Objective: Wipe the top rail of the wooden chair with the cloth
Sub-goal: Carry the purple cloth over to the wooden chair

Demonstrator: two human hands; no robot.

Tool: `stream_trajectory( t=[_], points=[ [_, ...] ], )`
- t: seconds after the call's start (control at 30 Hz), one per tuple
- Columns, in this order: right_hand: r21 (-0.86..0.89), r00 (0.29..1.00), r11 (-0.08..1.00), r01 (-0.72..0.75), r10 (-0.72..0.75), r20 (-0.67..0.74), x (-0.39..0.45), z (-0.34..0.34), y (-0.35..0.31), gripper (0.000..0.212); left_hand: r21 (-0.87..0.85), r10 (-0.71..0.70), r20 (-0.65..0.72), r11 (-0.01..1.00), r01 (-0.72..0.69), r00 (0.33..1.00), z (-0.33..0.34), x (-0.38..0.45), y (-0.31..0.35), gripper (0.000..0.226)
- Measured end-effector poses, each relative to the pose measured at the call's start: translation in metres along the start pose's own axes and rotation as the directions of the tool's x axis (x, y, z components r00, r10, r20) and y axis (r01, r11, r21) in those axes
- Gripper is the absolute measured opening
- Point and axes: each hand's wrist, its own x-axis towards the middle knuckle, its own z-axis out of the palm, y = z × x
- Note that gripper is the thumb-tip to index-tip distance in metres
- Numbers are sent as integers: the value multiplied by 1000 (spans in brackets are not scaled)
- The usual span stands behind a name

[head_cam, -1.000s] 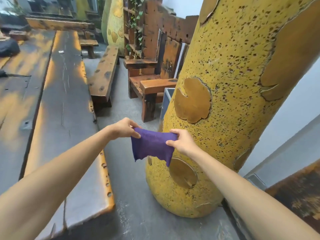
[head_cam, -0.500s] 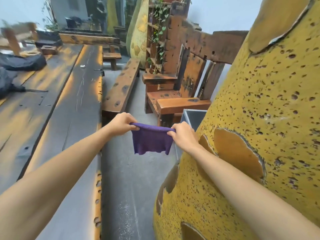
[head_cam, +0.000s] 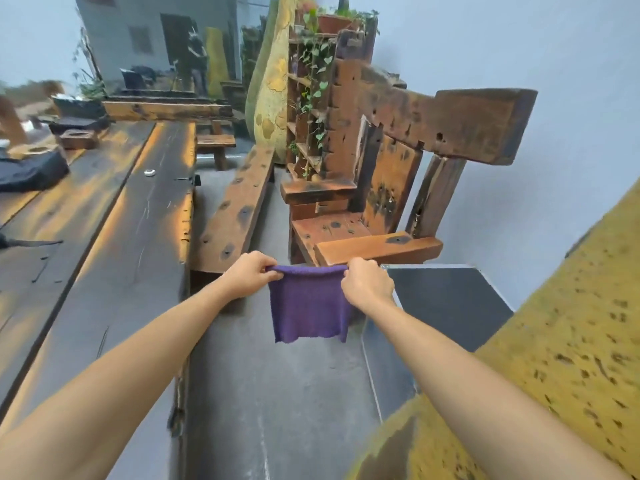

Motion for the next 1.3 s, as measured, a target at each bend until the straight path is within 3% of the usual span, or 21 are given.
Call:
stream_trajectory(
  t=[0.27, 0.5, 0.7, 0.97, 1.13, 1.3],
  points=[
    [91, 977, 974, -206, 210, -28, 129, 13, -32, 27, -2, 141, 94, 990, -142, 985, -43, 181, -53, 13],
    [226, 956, 938, -262, 284, -74, 234, -3, -56, 27, -99, 295, -16, 950, -295, 955, -78, 302, -72, 14],
    [298, 950, 919, -258, 298, -98, 326, 8, -60, 25, -149, 288, -23, 946, -288, 957, -73, 390, -99, 16],
    [319, 945, 924, -212, 277, -175, 495, 45, -60, 22, -71, 308, -23, 948, -309, 951, -73, 563, -141, 17],
    [442, 943, 865, -238, 315, -108, 594, 68, -58, 25, 1, 329, 23, 944, -329, 944, -79, 669, -161, 22],
    [550, 942, 797, -249, 330, -52, 700, 79, -71, 22, 6, 287, -18, 958, -287, 958, -94, 767, -185, 21]
  ],
)
